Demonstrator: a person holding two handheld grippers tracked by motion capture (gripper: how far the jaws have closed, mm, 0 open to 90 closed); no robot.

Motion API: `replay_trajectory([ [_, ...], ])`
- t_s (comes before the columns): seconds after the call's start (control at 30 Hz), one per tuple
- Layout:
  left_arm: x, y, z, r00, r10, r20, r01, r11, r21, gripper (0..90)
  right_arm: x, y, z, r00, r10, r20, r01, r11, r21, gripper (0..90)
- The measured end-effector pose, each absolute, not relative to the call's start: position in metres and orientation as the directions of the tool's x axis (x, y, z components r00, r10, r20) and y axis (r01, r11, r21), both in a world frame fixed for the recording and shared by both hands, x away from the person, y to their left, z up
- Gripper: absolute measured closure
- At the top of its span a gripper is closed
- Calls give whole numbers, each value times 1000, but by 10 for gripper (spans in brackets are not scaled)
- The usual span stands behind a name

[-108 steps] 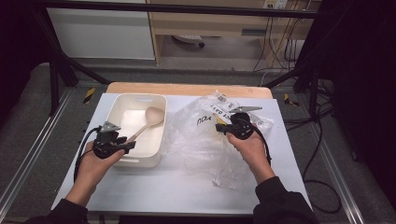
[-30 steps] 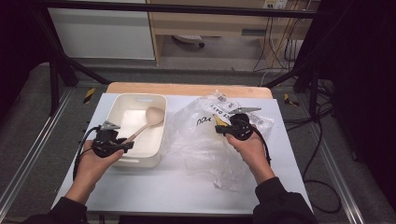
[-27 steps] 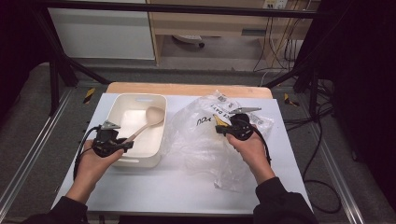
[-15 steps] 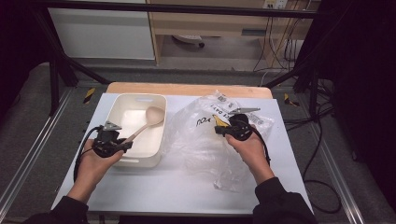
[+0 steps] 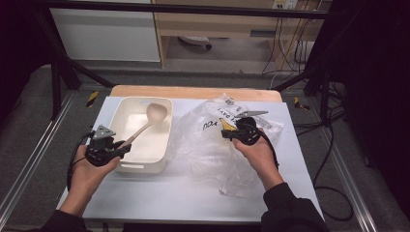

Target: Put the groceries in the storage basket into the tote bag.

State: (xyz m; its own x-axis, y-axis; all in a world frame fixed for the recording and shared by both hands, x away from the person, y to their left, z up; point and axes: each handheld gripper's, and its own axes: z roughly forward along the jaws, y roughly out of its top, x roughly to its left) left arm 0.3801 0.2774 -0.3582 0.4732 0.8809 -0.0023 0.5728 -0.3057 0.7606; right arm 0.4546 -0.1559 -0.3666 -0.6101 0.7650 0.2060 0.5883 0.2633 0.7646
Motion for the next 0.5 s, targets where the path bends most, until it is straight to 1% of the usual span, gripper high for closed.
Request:
replay_trajectory([
  [0.5, 352, 279, -324, 553, 833, -24, 491, -302, 817, 688, 458, -154, -348, -615, 764, 193, 582, 274, 766, 900],
])
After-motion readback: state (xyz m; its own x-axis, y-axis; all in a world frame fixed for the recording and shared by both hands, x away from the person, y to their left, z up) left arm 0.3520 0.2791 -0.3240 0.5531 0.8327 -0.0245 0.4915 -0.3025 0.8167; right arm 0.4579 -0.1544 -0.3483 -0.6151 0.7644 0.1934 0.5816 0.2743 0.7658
